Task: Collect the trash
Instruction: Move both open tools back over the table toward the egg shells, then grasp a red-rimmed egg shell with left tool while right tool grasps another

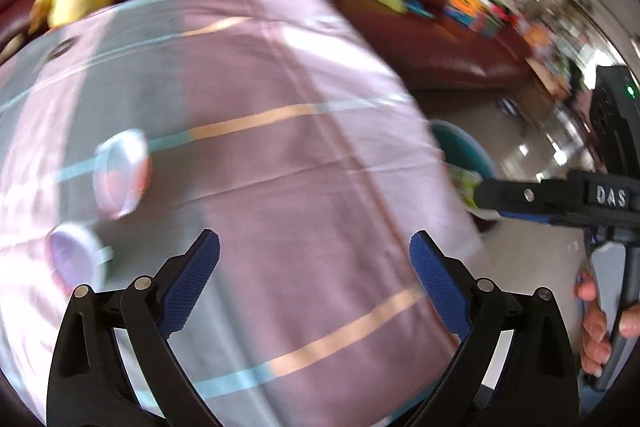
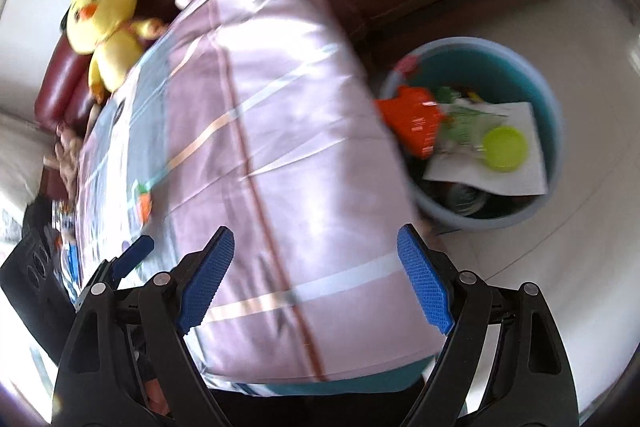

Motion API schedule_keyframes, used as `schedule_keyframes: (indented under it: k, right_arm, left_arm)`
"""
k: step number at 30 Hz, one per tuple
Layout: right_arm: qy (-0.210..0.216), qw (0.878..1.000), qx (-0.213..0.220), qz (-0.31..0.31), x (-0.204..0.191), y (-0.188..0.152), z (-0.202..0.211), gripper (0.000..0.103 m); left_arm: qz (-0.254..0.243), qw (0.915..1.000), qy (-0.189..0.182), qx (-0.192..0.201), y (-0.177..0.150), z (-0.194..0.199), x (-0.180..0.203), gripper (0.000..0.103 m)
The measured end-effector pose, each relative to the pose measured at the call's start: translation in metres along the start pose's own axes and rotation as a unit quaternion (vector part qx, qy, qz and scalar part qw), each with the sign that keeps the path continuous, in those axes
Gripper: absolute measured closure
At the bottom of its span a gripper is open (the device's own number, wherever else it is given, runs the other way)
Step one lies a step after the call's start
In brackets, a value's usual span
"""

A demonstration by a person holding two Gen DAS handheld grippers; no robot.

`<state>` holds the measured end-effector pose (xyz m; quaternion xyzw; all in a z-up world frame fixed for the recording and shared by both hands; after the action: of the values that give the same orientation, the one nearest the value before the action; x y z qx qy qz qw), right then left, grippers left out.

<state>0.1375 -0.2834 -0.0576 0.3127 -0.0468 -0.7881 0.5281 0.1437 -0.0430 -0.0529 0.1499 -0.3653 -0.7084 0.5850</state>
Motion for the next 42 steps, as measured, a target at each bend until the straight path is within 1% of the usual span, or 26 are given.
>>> schedule_keyframes:
  k: [5,9,10,12,15,21,28,32,34,35,36,37,39,42]
  right_arm:
    - [0.017,0.998,-0.036,0.050,-0.058,-0.012,-0.027,0.023]
    - [0.028,0.995,-0.052,0.083,-0.097,-0.018,-0.043,0.023]
    - [0.032,0.994,-0.057,0.092,-0.108,-0.019,-0.047,0.023]
    - [0.038,0.992,-0.063,0.102,-0.124,-0.022,-0.055,0.023]
    - [0.044,0.989,-0.071,0.118,-0.145,-0.026,-0.065,0.023]
    - [0.044,0.986,-0.088,0.136,-0.169,-0.031,-0.083,0.023]
    - [0.041,0.985,-0.094,0.138,-0.177,-0.028,-0.095,0.023]
    - [0.039,0.986,-0.096,0.132,-0.178,-0.027,-0.102,0.023]
    - [0.038,0.987,-0.096,0.127,-0.178,-0.026,-0.106,0.023]
    - [0.036,0.987,-0.096,0.124,-0.178,-0.025,-0.107,0.023]
    - [0.036,0.987,-0.096,0.121,-0.177,-0.025,-0.109,0.023]
    - [0.035,0.987,-0.096,0.120,-0.177,-0.025,-0.110,0.023]
    - [0.034,0.988,-0.094,0.118,-0.177,-0.024,-0.113,0.023]
    - [0.037,0.988,-0.095,0.119,-0.182,-0.023,-0.117,0.023]
  left_arm:
    - [0.061,0.9969,0.048,0.013,-0.007,0.022,-0.058,0.007]
    - [0.102,0.9908,0.085,0.026,-0.014,0.038,-0.100,0.007]
    - [0.118,0.9880,0.095,0.027,-0.018,0.041,-0.114,0.007]
    - [0.139,0.9847,0.102,0.020,-0.021,0.039,-0.130,0.007]
    - [0.149,0.9827,0.109,0.011,-0.025,0.036,-0.145,0.007]
    - [0.146,0.9829,0.112,0.000,-0.022,0.023,-0.149,0.007]
    - [0.150,0.9831,0.105,-0.010,-0.024,0.007,-0.151,0.007]
    - [0.140,0.9830,0.118,-0.012,-0.022,0.000,-0.149,0.007]
    - [0.143,0.9821,0.122,-0.009,-0.019,-0.001,-0.151,0.013]
    - [0.145,0.9813,0.126,-0.008,-0.017,-0.002,-0.154,0.019]
    - [0.148,0.9804,0.130,-0.005,-0.015,-0.002,-0.157,0.028]
    - [0.146,0.9800,0.135,-0.003,-0.014,-0.002,-0.160,0.032]
    - [0.136,0.9819,0.132,-0.004,-0.013,-0.003,-0.161,0.033]
    - [0.101,0.9859,0.133,-0.008,-0.017,-0.002,-0.155,0.033]
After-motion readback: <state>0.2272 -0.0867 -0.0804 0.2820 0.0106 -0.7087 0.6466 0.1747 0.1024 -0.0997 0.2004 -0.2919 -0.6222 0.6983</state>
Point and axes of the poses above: each gripper's, at about its wrist camera, not at the fingertips, and z roughly against the way its jaws point, x to its right, y to its top, the point moved 2 cm from there along -z, roughly the way its jaws point, and after that the axes turned 12 degrees about x, right-handed, at the moved point
